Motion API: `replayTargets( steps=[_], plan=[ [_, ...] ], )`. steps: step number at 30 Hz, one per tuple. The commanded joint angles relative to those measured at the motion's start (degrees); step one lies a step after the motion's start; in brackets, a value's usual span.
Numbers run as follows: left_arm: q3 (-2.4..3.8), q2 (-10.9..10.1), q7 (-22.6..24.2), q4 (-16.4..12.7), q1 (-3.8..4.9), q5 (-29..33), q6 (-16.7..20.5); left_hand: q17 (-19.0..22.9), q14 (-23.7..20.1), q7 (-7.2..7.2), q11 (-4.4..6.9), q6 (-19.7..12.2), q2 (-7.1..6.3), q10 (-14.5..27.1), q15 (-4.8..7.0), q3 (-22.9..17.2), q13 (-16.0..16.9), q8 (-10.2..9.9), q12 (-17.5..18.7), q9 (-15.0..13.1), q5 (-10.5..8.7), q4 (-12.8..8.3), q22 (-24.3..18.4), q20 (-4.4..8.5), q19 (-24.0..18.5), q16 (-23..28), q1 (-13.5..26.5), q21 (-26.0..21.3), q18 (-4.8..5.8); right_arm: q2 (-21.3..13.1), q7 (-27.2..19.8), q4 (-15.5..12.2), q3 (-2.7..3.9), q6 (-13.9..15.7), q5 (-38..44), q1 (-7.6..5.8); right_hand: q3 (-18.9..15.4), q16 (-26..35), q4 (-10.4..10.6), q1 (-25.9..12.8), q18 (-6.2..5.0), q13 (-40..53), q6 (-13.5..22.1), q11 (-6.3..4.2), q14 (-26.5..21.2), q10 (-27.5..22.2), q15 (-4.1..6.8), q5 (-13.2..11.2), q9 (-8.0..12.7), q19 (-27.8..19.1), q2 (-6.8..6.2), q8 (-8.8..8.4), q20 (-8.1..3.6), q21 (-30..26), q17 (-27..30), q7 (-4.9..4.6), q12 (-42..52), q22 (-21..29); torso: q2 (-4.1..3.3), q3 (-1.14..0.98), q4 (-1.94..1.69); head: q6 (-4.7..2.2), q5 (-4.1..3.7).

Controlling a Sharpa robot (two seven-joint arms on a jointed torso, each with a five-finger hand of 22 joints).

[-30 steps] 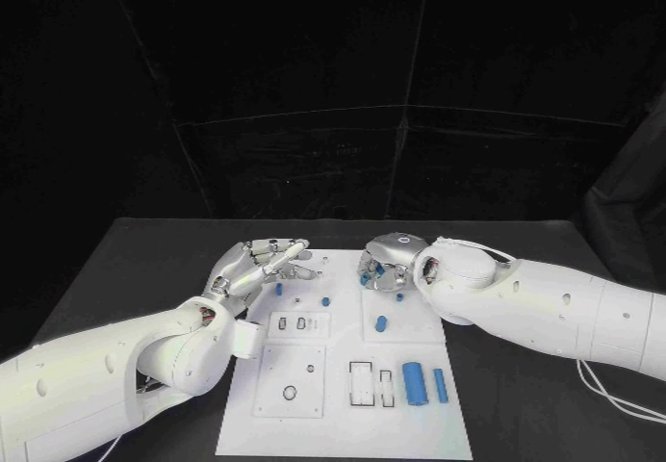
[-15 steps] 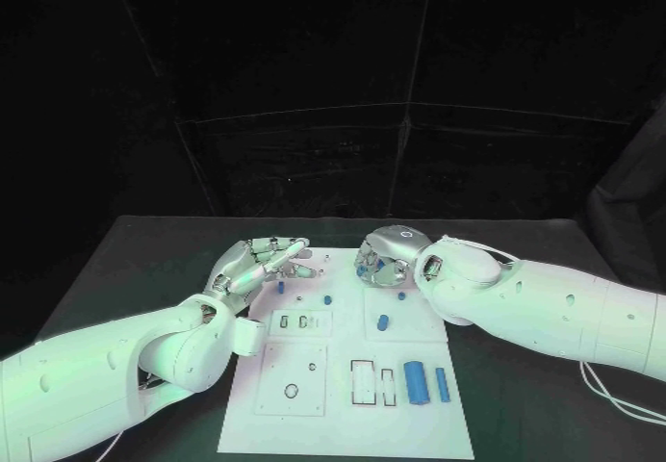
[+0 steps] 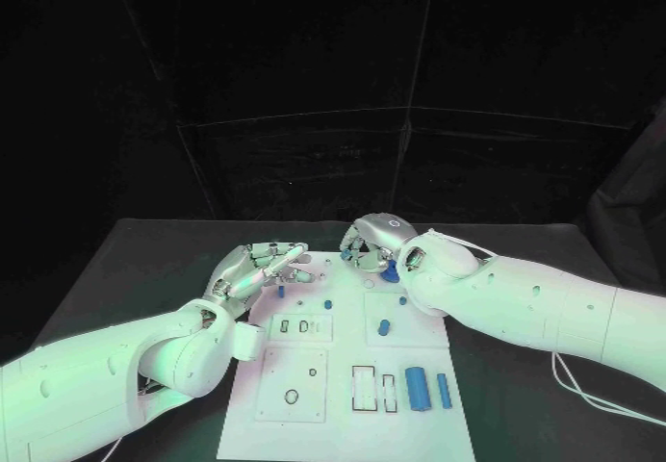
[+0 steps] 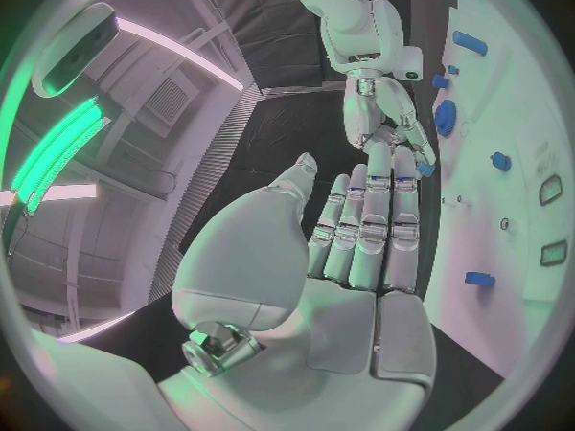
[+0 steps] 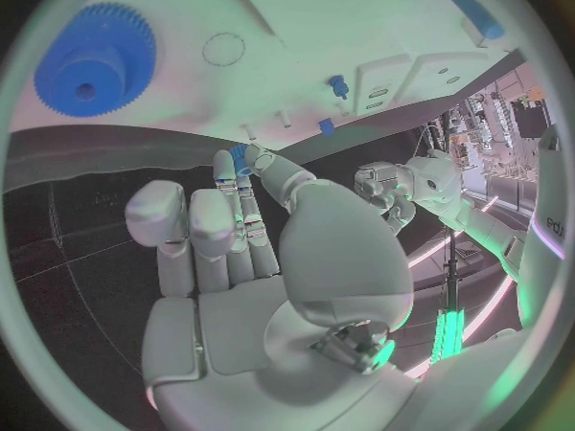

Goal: Assemble the parts on the task board

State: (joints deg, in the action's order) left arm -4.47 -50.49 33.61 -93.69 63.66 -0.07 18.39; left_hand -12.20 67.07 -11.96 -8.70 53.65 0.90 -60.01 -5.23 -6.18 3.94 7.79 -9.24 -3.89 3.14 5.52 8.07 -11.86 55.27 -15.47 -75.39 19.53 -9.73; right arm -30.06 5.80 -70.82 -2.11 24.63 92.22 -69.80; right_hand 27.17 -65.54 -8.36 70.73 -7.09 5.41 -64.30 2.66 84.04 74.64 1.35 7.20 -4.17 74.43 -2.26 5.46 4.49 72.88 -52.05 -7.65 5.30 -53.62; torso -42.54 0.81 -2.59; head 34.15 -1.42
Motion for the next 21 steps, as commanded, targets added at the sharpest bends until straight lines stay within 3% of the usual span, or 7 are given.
replayTargets(
  steps=[1,6,7,11,21],
  plan=[
    [0.05,0.06,0.71,-0.04,0.1,-0.27,0.16,-0.05,0.02,0.06,0.09,0.44,0.55,-0.45,-0.17,-0.03,-0.03,-0.18,0.27,0.03,-0.34,-0.38,-0.05,0.01,0.29,0.34,-0.11,-0.21,-0.79,-0.06,-0.35,0.23,0.04,1.51,-0.96,-0.12,0.0,-0.16,0.24,-0.22,0.36,-0.05,-0.2,0.42,0.96,-0.11,0.26,-0.21,-0.66,-0.07,-0.09,-0.15,-0.08,0.38,-0.05,0.15,-0.23,-0.05,-0.05,0.03,-0.06,0.02,0.01],
    [0.05,0.06,0.71,-0.04,0.1,-0.27,0.16,-0.05,0.02,0.06,0.09,0.44,0.55,-0.45,-0.17,-0.03,-0.03,-0.18,0.27,0.03,-0.34,-0.38,-0.05,0.01,0.29,0.34,-0.11,-0.21,-0.79,-0.06,-0.35,0.23,0.04,1.51,-0.96,-0.12,0.0,-0.16,0.24,-0.22,0.36,-0.05,-0.2,0.42,0.96,-0.11,0.26,-0.21,-0.66,-0.07,-0.09,-0.15,-0.08,0.38,-0.05,0.15,-0.23,-0.05,-0.05,0.03,-0.06,0.02,0.01],
    [0.05,0.33,0.89,-0.07,0.19,-0.27,0.12,-0.1,0.07,0.09,0.12,0.53,0.6,-0.57,-0.14,-0.07,-0.02,-0.19,0.3,0.02,-0.33,-0.46,-0.08,0.03,0.33,0.38,-0.15,-0.23,-0.8,4.63,-1.36,5.79,0.06,-1.84,-1.34,-0.27,-0.23,-0.57,1.35,-0.97,0.38,-0.06,0.21,0.65,0.87,-0.53,0.08,-0.95,-0.54,-0.29,-0.56,-0.64,0.06,0.68,-0.26,-0.03,-0.77,-0.3,-0.33,0.22,-0.22,0.27,-0.29],
    [0.06,0.33,0.86,-0.06,0.26,-0.27,0.03,-0.12,0.09,0.09,0.12,0.56,0.62,-0.61,-0.14,-0.08,-0.02,-0.2,0.31,0.02,-0.34,-0.49,-0.09,0.03,0.35,0.41,-0.16,-0.24,-0.8,5.25,-1.66,6.04,0.06,-3.27,-1.45,-0.28,-0.3,-0.66,1.57,-1.08,0.38,-0.05,0.25,0.68,0.85,-0.57,0.06,-1.15,-0.53,-0.31,-0.66,-0.72,0.09,0.77,-0.31,-0.05,-0.85,-0.41,-0.2,0.09,-0.01,0.63,-0.03],
    [0.06,0.28,0.8,-0.02,0.41,-0.27,-0.1,-0.12,0.09,0.09,0.12,0.56,0.62,-0.61,-0.14,-0.08,-0.02,-0.2,0.31,0.02,-0.34,-0.49,-0.09,0.03,0.35,0.41,-0.16,-0.24,-0.8,6.69,-1.42,6.94,0.06,-4.3,-1.51,-0.29,-0.38,-0.72,1.79,-1.16,0.37,-0.06,0.38,0.73,0.82,-0.7,0.02,-1.26,-0.5,-0.39,-0.82,-0.86,0.14,0.82,-0.29,-0.1,-0.99,-0.41,-0.37,0.09,0.0,0.69,-0.06]
  ],
)
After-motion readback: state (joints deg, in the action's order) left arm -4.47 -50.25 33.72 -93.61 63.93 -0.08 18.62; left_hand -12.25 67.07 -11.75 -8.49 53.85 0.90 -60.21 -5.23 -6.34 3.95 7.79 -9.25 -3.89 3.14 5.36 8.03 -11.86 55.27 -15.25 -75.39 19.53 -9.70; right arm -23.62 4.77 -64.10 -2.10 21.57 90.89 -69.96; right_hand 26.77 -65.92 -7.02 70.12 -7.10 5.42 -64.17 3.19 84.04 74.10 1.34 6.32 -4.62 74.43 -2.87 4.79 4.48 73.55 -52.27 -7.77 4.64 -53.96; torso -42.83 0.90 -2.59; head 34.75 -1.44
